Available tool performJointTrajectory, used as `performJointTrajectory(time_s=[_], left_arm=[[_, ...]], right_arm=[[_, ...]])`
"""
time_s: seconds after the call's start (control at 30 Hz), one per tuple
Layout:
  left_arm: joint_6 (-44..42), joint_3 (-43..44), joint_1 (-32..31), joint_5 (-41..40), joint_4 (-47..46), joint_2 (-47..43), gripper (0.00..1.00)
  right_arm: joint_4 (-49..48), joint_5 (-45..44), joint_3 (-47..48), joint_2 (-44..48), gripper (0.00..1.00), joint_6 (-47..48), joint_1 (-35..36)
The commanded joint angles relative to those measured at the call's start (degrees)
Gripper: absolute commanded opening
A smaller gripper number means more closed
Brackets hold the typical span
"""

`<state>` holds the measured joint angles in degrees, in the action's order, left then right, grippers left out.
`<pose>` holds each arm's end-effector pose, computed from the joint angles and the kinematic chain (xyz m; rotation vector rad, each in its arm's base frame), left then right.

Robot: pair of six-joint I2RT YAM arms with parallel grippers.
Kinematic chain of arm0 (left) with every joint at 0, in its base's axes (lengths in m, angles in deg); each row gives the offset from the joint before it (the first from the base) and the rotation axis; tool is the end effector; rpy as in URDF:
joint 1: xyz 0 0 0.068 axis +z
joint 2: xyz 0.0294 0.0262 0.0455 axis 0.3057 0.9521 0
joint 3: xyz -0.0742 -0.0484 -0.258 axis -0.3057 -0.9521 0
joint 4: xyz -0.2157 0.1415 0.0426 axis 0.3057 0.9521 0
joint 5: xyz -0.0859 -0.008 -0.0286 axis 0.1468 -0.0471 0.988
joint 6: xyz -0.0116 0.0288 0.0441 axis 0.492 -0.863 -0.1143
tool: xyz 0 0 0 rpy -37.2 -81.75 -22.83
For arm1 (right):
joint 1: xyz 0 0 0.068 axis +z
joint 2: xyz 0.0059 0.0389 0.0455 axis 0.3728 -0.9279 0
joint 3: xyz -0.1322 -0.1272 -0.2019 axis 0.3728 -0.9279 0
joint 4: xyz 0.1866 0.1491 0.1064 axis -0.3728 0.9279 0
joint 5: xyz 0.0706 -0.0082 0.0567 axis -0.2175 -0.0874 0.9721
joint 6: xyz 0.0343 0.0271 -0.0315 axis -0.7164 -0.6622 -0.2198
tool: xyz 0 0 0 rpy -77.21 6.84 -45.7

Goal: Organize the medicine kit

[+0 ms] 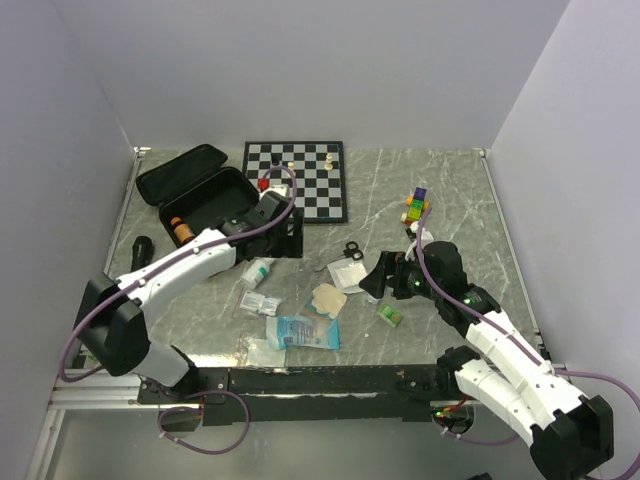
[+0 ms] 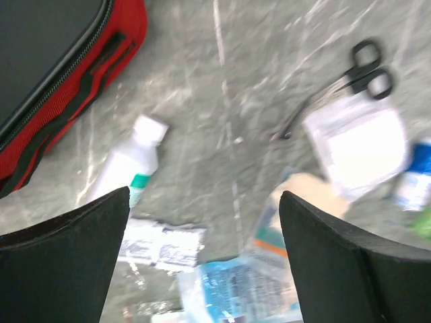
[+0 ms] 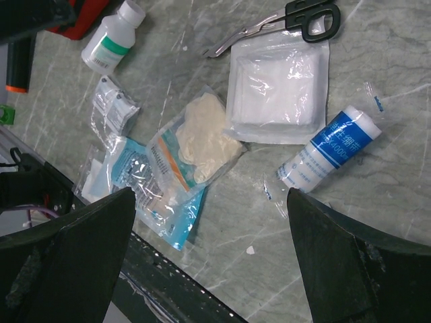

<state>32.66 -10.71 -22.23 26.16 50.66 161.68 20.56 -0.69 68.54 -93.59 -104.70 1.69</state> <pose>0.2443 -0.1923 0.2815 0.0179 2.4423 -0.2300 0.1534 0.0800 0.2384 -0.1555 2.2171 0.8654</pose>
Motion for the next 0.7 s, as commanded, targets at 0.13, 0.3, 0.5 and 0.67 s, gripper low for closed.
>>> performJointTrajectory(time_s=[0.13,0.3,0.5,0.67], left_arm=[[-5.15,-0.18,-0.22,-5.69,3.76,6.62,0.99],[-6.56,0.43,0.92,-7.19,3.41,11.98,0.9],[-7.43,-0.44,3.03,-7.1,2.79,14.01,0.92],[-7.96,-2.37,3.91,-5.96,1.83,14.98,0.91]], right_arm=[[-1.06,-0.39,-0.93,0.37,1.0,-0.22,-0.19],[-0.18,-0.65,-0.84,0.99,1.0,0.04,-0.19],[0.35,-1.09,-1.02,1.25,1.0,0.57,-0.19],[-0.53,-0.83,-1.46,0.46,1.0,0.4,-0.19]])
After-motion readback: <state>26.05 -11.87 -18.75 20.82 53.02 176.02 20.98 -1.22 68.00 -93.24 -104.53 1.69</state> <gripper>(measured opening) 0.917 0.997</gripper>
